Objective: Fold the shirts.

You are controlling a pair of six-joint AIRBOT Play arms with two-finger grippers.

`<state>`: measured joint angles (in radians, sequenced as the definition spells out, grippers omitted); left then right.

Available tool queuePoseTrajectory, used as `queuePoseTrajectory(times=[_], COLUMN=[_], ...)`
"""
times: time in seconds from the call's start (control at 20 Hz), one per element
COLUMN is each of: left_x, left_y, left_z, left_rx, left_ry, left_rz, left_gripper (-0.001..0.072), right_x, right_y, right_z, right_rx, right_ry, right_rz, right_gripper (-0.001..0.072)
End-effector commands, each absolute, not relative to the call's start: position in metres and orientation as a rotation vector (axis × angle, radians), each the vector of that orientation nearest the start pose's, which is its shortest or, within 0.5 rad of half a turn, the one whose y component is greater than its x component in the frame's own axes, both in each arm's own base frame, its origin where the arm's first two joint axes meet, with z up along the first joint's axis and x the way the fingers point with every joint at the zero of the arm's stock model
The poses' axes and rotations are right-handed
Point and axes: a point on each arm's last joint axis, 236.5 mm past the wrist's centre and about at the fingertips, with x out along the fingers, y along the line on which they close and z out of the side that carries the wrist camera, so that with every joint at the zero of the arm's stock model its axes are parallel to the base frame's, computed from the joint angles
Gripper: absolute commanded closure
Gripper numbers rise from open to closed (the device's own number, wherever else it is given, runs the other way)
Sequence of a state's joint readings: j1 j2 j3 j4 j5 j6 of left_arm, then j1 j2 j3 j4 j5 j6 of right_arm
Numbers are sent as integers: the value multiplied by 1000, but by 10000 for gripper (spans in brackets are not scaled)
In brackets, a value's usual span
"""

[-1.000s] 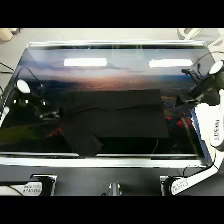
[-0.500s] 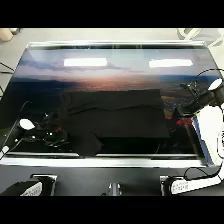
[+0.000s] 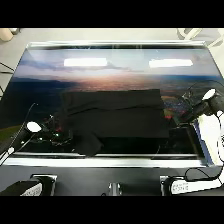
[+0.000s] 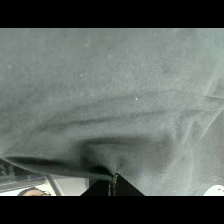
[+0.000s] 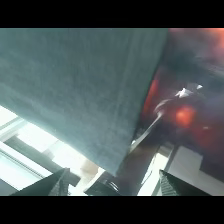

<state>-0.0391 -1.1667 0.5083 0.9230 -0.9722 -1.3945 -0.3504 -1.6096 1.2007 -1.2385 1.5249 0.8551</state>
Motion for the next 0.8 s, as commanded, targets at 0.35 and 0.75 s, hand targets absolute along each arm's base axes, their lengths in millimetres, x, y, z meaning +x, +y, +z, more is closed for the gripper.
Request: queuePoseTrajectory(times=[0.35,0.75], left_x=[237,262], left_y=[-129,-127], left_z=[-92,-59], left_rx=[-491,-463], left_ry=[1469,1314], left_rz=[-340,-352], left_gripper=[677,678], right_x=[273,284], right_y=[-4,-7], right_z=[-105,-98], right_rx=[296,261], right_ry=[1741,1689], right_rz=[595,596], right_gripper=[180,691])
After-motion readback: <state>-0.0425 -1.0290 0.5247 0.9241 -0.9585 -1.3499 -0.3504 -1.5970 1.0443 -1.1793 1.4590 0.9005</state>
